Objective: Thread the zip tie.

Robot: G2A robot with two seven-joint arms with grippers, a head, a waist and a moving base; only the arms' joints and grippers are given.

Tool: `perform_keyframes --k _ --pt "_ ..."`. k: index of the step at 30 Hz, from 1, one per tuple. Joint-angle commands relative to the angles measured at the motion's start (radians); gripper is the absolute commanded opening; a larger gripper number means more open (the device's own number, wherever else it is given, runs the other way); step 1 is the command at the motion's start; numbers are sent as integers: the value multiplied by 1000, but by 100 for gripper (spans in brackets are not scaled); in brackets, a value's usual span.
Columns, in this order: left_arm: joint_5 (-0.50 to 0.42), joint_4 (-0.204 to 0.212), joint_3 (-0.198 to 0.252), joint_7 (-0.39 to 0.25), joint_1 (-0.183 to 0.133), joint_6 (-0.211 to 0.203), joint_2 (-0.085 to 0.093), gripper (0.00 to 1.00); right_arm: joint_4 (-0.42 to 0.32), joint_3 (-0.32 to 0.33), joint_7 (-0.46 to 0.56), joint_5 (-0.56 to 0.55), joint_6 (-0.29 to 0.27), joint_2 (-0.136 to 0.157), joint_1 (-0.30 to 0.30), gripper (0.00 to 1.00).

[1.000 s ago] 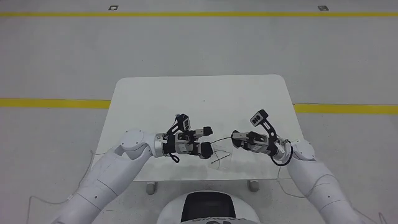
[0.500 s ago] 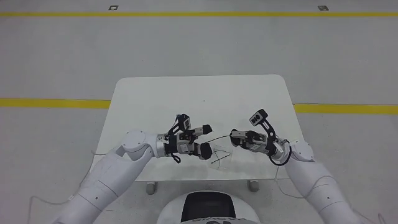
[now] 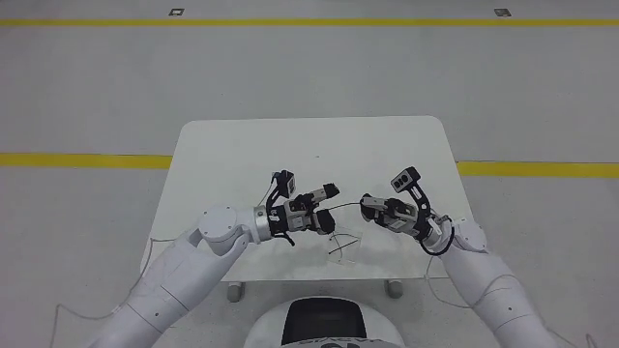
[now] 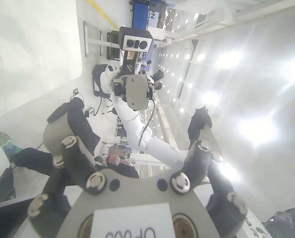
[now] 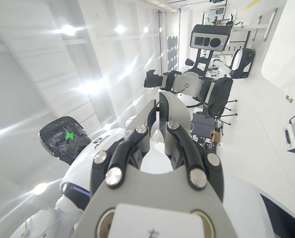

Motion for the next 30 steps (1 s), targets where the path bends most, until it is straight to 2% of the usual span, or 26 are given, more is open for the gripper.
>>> perform_keyframes --k 1,6,13,22,25,30 --pt "0 0 0 0 0 0 0 100 0 0 0 0 0 0 0 0" --pt "3 -5 9 24 2 5 -3 100 -32 -6 -45 -12 7 -2 -13 0" --pt "10 -6 17 36 -4 13 -5 100 -33 -15 -50 -15 11 -6 -13 0" --pt "12 -7 18 35 -5 3 -6 100 -29 -19 -45 -12 13 -7 -9 0" --pt "12 -7 19 38 -5 3 -6 100 -51 -20 -81 -24 23 -8 -17 0" --pt "10 -14 24 50 -2 9 -7 100 -69 -16 -85 -34 31 -6 -25 0"
